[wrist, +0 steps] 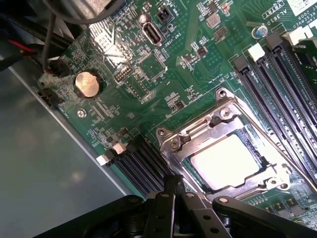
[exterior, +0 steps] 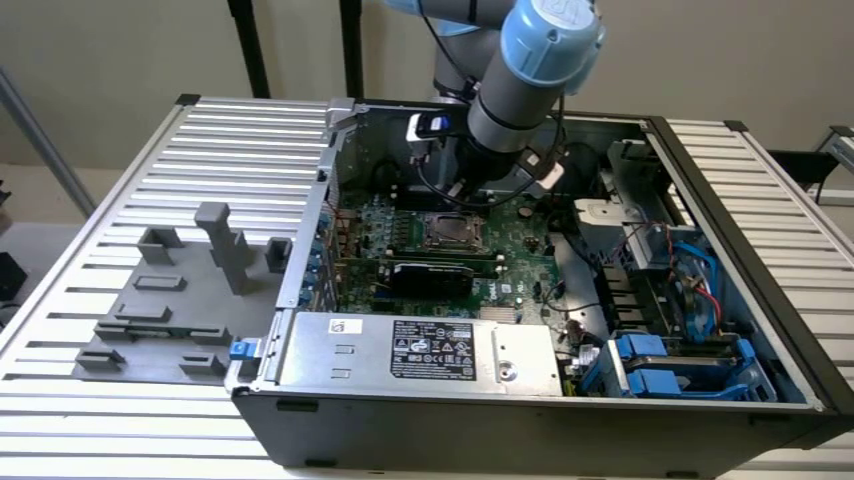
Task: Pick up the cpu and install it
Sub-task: 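Install the first cpu locking lever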
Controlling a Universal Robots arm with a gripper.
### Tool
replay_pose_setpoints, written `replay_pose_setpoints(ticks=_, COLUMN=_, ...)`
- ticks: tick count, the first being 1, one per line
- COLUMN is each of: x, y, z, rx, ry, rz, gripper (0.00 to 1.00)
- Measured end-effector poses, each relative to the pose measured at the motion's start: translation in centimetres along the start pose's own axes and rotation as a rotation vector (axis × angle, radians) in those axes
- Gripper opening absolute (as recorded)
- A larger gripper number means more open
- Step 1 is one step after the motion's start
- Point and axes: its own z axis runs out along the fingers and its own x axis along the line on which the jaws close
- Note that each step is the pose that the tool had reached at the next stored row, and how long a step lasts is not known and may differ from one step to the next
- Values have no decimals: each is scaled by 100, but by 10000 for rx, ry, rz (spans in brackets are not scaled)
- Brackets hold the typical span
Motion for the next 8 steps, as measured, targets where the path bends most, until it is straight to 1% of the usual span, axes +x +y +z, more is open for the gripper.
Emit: replay_pose_setpoints(ticks=8, x=-15, y=34, z=13, rx=1, ry=-2, rz=1, gripper=11)
